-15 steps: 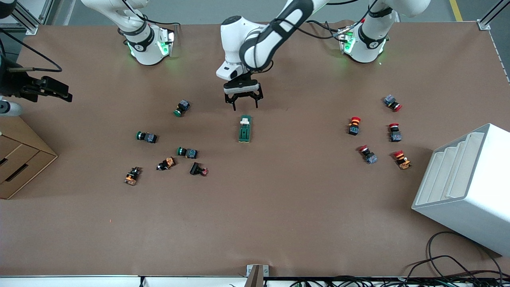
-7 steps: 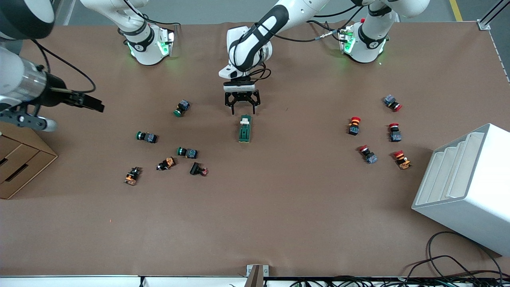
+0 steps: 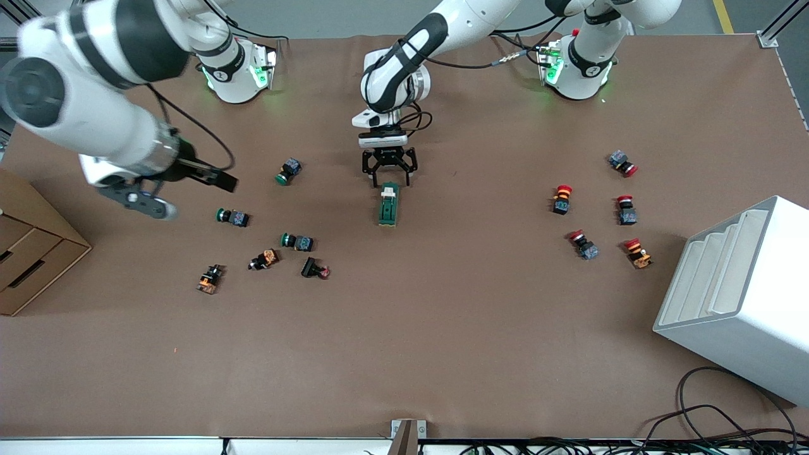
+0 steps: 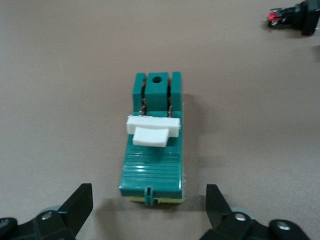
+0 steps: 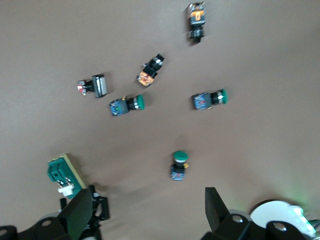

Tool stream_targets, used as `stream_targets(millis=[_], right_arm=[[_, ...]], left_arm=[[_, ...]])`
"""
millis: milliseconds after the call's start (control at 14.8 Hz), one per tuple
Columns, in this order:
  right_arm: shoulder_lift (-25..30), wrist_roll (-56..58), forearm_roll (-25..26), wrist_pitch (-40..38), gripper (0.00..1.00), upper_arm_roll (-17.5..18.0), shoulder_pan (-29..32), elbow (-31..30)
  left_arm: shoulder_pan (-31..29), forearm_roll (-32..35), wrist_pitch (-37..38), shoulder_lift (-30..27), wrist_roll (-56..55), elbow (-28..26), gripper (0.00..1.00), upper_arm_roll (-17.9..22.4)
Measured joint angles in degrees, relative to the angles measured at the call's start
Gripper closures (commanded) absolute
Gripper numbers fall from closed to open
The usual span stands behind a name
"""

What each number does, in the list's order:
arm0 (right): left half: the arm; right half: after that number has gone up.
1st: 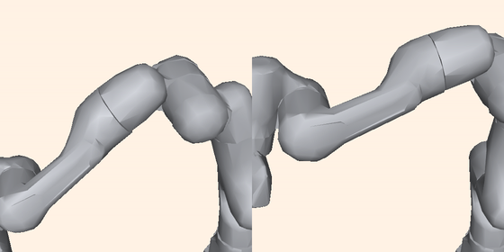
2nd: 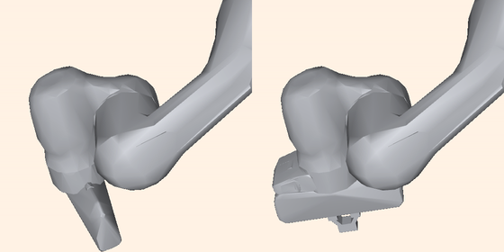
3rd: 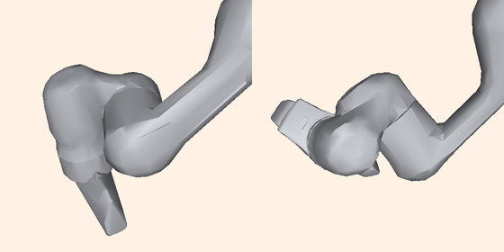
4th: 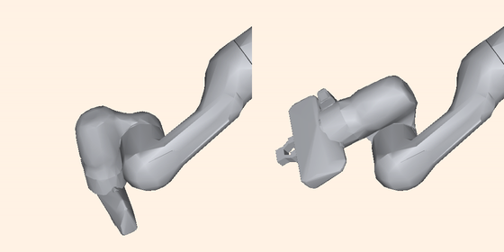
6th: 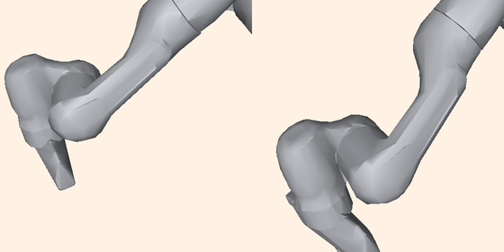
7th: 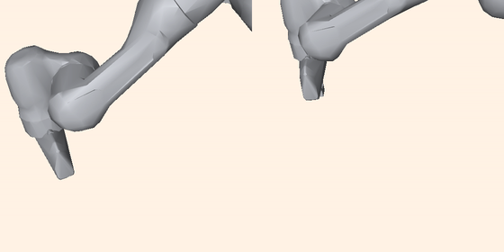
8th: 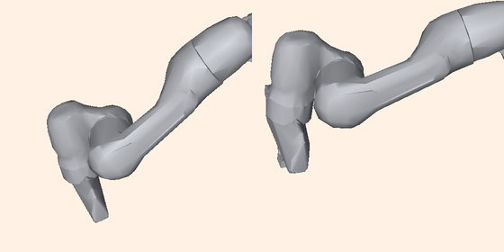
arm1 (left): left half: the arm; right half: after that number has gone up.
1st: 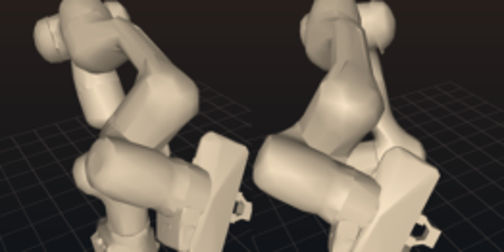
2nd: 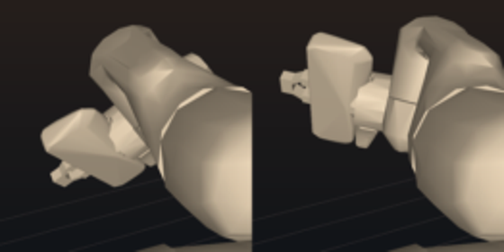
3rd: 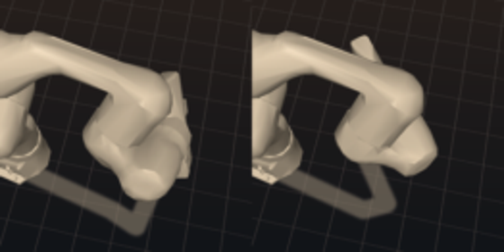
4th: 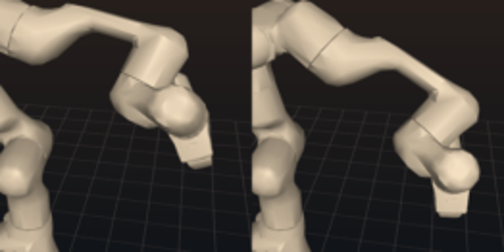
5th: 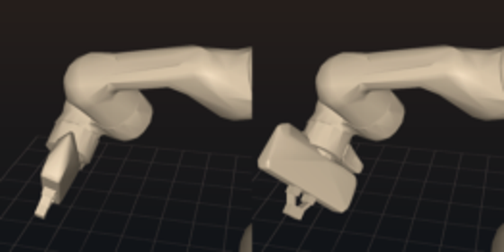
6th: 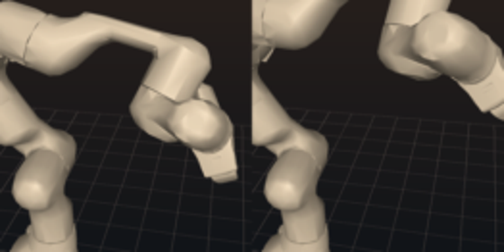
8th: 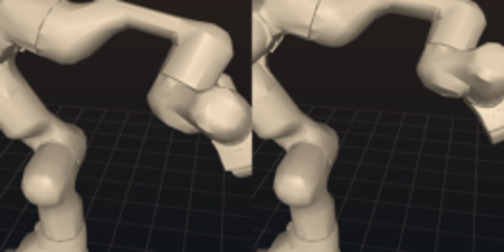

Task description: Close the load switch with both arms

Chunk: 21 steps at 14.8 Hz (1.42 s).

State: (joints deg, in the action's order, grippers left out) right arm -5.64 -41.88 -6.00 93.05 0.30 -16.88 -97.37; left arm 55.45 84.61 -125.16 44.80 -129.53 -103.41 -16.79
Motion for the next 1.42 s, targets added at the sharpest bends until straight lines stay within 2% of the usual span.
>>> stream_targets(millis=[202,539,1011,1416], right_arm=[[-3.09,-9.04,-0.79,4.37,0.00,0.06,-4.95,-0.08],[-8.03,-19.79,-1.04,13.36,0.00,0.10,-11.97,-1.36],[-10.84,-20.78,-4.95,37.25,0.00,0.12,-19.45,-14.01],[-16.51,-21.19,-7.57,48.21,0.00,0.10,-24.92,-15.43]], left_arm=[[-0.05,5.65,0.27,0.67,-1.87,0.61,0.00,0.59],[-0.15,14.38,1.02,1.87,-11.62,0.04,0.00,1.68],[1.00,22.68,9.71,5.00,-20.31,-0.34,0.00,1.64],[1.53,23.18,10.68,5.35,-20.69,-0.31,0.00,1.87]])
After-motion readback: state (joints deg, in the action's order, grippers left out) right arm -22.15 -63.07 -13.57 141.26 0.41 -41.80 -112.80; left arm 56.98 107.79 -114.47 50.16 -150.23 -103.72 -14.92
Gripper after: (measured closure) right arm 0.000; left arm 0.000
